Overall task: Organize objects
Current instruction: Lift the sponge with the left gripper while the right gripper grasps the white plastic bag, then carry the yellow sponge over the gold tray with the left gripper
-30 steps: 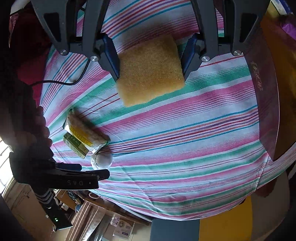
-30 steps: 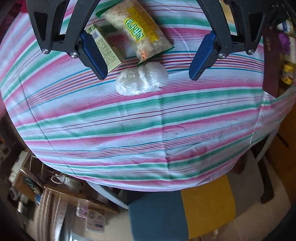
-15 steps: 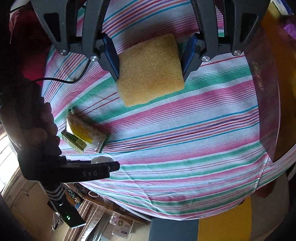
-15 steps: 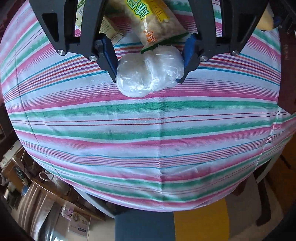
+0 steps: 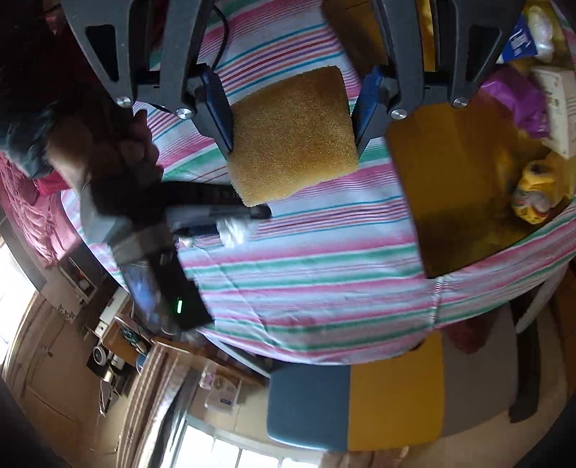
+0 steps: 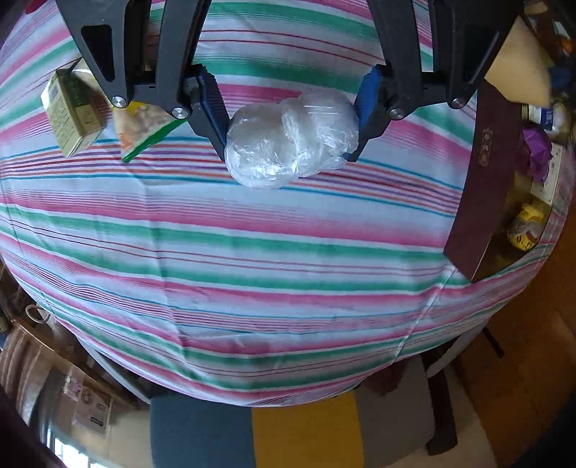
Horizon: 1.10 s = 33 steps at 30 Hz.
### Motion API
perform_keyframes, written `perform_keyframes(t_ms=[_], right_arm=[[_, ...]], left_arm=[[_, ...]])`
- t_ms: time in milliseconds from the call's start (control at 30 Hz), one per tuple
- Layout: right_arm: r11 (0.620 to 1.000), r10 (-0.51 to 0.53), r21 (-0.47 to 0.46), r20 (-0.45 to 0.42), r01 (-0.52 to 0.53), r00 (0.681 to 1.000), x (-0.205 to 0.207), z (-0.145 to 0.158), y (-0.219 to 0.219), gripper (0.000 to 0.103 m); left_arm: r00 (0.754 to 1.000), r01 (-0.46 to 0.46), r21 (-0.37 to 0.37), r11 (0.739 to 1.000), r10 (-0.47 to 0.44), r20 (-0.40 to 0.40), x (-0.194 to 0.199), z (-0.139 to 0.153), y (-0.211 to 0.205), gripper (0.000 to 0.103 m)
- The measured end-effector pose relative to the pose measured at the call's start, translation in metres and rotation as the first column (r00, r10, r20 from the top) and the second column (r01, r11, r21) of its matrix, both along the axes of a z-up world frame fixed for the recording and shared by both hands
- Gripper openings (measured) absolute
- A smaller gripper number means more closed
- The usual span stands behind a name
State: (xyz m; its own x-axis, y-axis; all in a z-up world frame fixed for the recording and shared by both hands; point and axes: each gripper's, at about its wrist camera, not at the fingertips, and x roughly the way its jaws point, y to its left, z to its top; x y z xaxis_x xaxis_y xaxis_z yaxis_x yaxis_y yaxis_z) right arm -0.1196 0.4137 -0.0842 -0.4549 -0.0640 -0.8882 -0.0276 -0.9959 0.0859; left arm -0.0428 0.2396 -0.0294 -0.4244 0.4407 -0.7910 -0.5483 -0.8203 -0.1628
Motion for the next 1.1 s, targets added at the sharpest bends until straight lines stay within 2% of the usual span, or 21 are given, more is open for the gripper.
perform_keyframes(t_ms=[67, 133, 500, 1100], right_arm=[[0.999, 0.016, 0.043, 0.038, -0.018, 0.999, 0.002, -0.011, -0.008, 0.062], [0.996, 0.034, 0.077, 0.026, -0.036, 0.999, 0.000, -0.012, -0.013, 0.062], [0.996, 0.045, 0.083, 0.001, -0.045, 0.999, 0.001, -0.016, -0.017, 0.062], [0.995, 0.048, 0.093, -0.032, -0.045, 0.998, 0.003, -0.017, -0.018, 0.063]], left_arm=[[0.999, -0.024, 0.001, 1.000, 0.024, -0.032, 0.005, 0.007, -0.012, 0.060], [0.997, -0.050, 0.004, 0.999, 0.050, -0.056, 0.008, 0.011, -0.024, 0.060], [0.984, -0.157, 0.021, 0.987, 0.159, -0.076, 0.020, 0.013, -0.079, 0.060], [0.980, -0.194, 0.035, 0.980, 0.195, -0.043, 0.027, 0.005, -0.102, 0.060]])
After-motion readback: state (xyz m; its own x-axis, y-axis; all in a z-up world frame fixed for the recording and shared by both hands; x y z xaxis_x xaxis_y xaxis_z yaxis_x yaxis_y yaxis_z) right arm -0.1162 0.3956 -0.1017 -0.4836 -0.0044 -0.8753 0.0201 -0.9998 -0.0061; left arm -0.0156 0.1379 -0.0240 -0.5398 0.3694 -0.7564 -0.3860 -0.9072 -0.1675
